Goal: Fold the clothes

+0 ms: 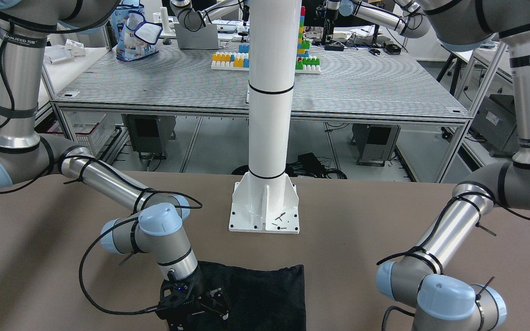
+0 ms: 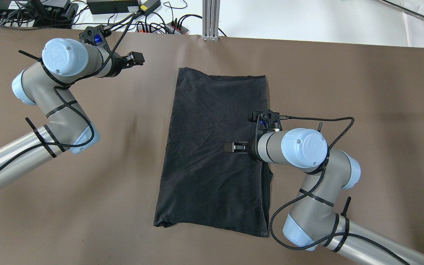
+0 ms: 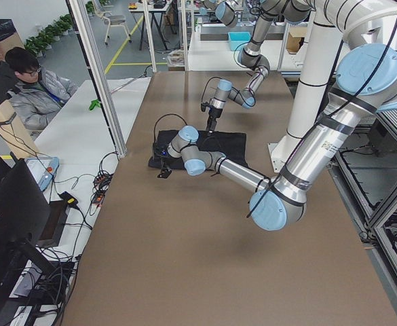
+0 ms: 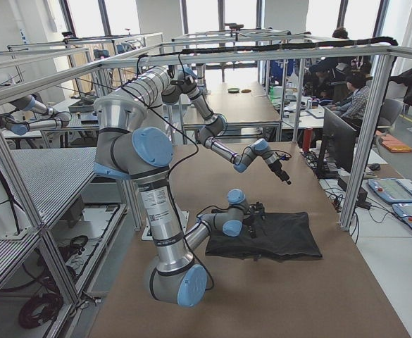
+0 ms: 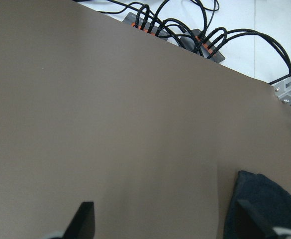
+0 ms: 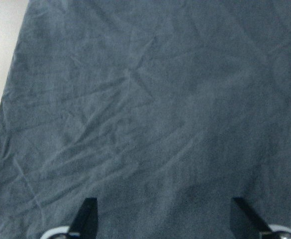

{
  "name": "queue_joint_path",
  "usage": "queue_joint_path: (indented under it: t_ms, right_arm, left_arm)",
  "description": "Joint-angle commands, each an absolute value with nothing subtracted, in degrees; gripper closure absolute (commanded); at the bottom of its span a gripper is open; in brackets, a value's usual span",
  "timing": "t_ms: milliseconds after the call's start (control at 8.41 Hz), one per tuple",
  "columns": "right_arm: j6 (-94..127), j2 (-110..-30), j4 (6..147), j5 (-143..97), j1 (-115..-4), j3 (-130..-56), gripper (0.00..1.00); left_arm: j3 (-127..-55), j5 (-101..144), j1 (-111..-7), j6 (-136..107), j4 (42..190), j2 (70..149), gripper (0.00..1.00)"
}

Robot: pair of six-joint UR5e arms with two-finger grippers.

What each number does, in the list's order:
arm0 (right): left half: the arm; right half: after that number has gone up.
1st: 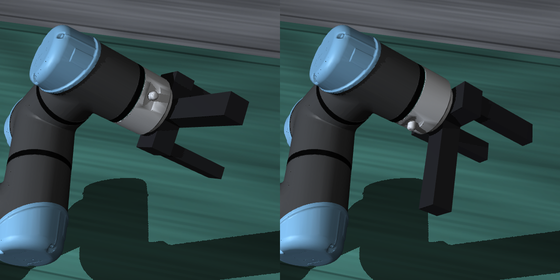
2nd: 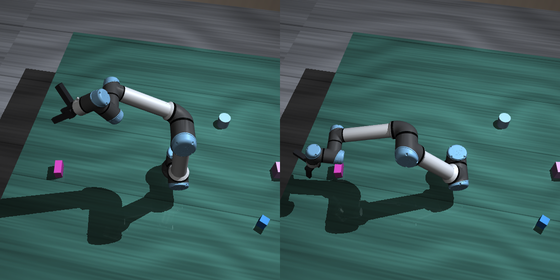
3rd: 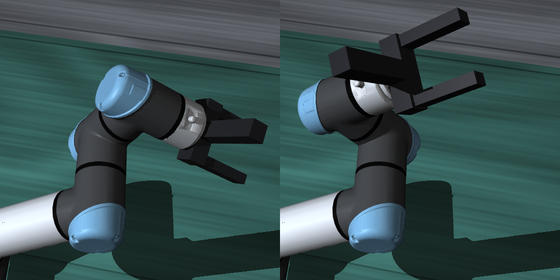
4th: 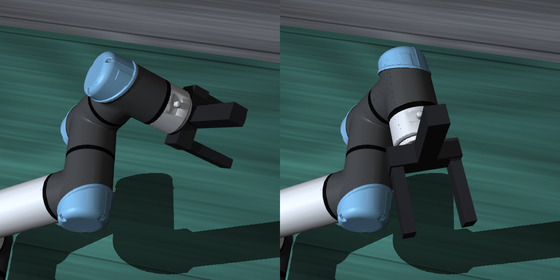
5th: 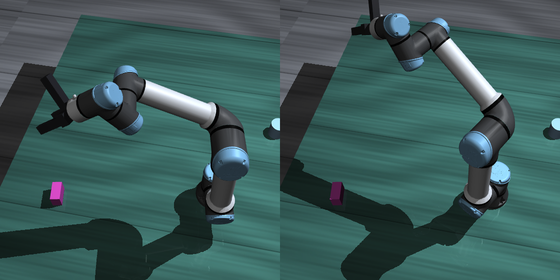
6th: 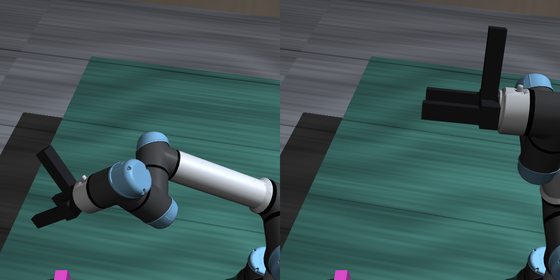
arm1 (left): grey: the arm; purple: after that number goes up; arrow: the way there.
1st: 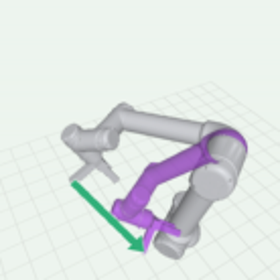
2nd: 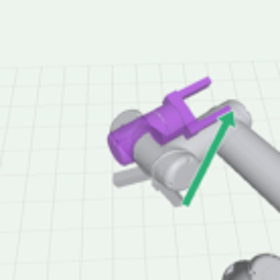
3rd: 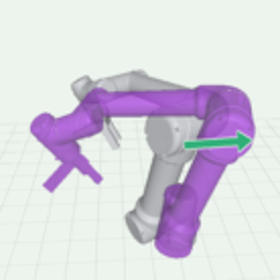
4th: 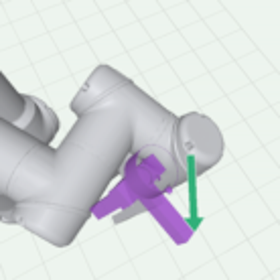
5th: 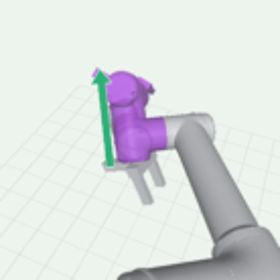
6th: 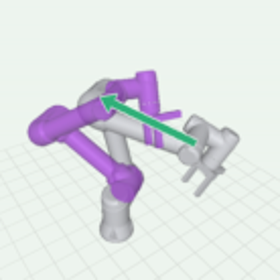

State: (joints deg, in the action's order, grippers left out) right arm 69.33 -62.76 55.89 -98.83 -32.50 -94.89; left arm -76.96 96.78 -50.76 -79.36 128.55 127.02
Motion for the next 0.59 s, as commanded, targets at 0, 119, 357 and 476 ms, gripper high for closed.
queue_joint_path:
  t_ms: [0,119,357,476]
  right_arm:
    - [71.3,-63.1,50.2,-98.6,-30.7,-90.9,0.06]
    - [71.3,-63.6,50.2,-98.6,-30.7,-90.8,0.06]
    - [71.5,-66.3,49.8,-98.8,-30.8,-91.0,0.06]
    - [71.5,-66.7,49.8,-98.8,-30.9,-91.0,0.06]
  left_arm:
    - [-76.7,96.8,-50.7,-79.3,128.4,127.5,0.0]
    - [-76.7,96.8,-50.8,-79.3,128.2,128.0,0.0]
    - [-76.6,96.7,-50.8,-79.3,127.9,128.5,0.0]
    - [-76.3,96.7,-50.7,-79.3,127.9,128.8,0.0]
